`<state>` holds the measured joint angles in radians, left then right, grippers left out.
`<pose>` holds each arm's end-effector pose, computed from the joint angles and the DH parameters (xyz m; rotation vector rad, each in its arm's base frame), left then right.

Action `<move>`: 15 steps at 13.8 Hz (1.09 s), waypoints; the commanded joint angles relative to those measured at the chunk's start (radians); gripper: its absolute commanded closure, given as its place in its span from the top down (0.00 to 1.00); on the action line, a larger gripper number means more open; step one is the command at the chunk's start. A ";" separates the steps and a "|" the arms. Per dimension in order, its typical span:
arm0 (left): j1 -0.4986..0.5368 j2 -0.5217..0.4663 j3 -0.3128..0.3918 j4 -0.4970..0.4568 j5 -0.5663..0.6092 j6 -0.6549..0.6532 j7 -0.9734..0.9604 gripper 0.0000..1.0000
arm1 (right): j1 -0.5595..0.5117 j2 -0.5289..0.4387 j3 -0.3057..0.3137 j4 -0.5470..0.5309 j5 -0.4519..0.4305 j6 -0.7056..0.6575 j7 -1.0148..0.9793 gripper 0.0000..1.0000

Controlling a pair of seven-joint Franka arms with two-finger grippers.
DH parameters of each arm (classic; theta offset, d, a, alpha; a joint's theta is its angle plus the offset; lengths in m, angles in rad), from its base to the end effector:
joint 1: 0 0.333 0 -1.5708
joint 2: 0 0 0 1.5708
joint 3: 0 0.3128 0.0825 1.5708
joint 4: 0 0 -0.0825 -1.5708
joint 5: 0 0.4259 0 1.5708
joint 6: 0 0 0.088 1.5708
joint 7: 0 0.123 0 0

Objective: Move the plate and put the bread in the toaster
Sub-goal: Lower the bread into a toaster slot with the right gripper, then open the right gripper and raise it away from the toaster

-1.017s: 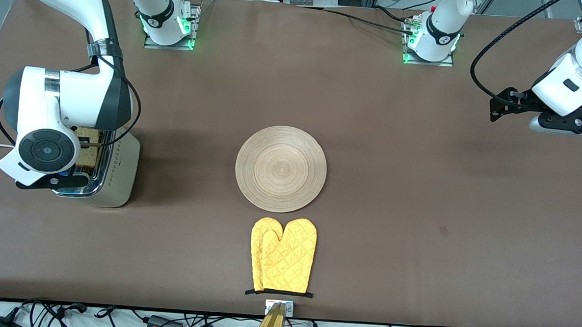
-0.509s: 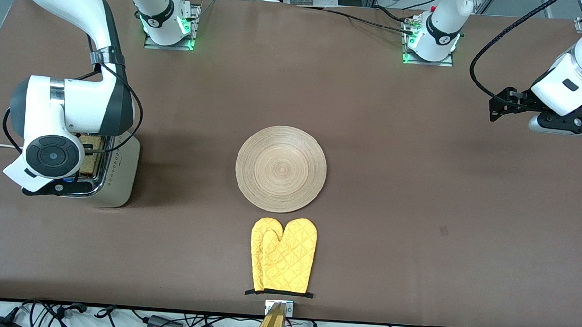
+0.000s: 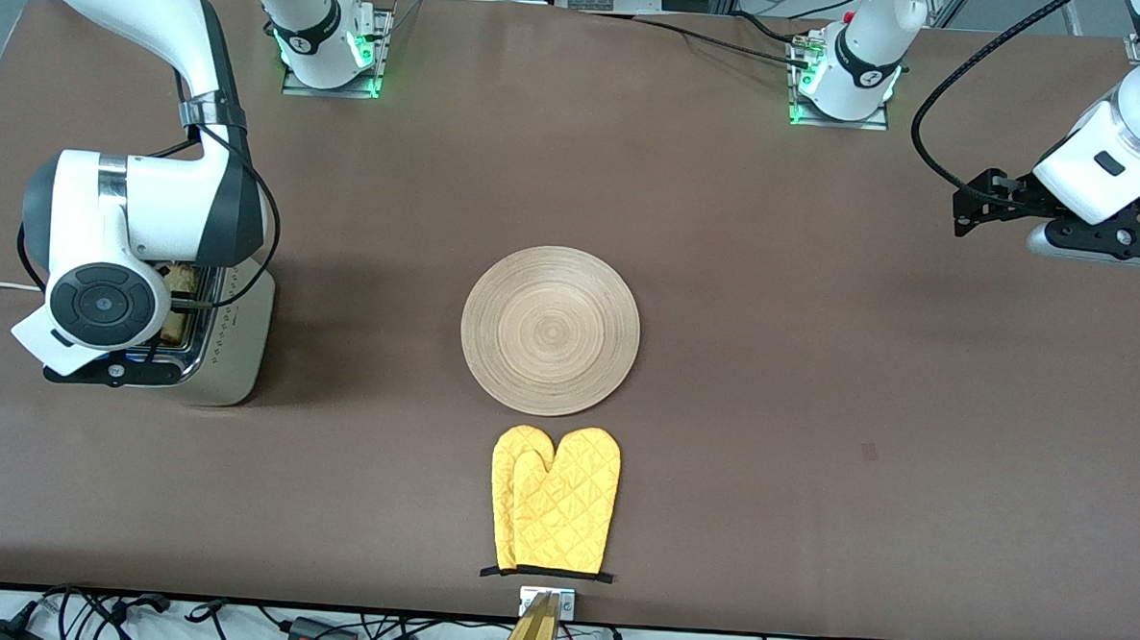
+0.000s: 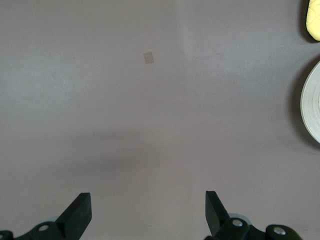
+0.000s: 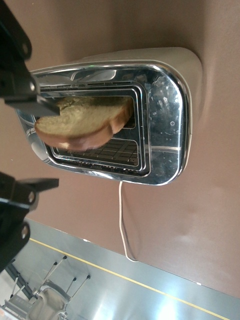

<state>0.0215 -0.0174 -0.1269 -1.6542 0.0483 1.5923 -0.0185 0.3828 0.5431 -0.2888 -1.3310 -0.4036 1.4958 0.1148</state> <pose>0.5872 -0.0568 0.5747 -3.0847 0.1373 0.0640 0.7014 0.0515 0.3927 2.5253 0.0452 -0.3777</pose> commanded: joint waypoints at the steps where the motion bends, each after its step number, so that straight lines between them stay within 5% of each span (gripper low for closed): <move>1: 0.002 0.010 -0.003 0.025 -0.007 -0.011 -0.008 1.00 | 0.004 -0.046 0.000 -0.008 0.020 0.004 0.023 1.00; 5: 0.002 0.010 -0.003 0.025 -0.008 -0.011 -0.008 1.00 | -0.001 -0.100 -0.003 0.007 0.029 0.001 0.019 1.00; 12: 0.002 0.010 -0.003 0.025 -0.008 -0.011 -0.008 1.00 | -0.073 -0.196 -0.023 0.019 0.343 -0.002 0.005 1.00; 15: 0.002 0.010 -0.003 0.025 -0.008 -0.011 -0.008 1.00 | -0.068 -0.215 -0.015 0.021 0.407 0.000 0.005 1.00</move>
<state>0.0215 -0.0174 -0.1270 -1.6529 0.0483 1.5923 -0.0185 0.3152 0.3426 -0.3131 -1.3098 -0.0340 1.4968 0.1208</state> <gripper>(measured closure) 0.000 0.000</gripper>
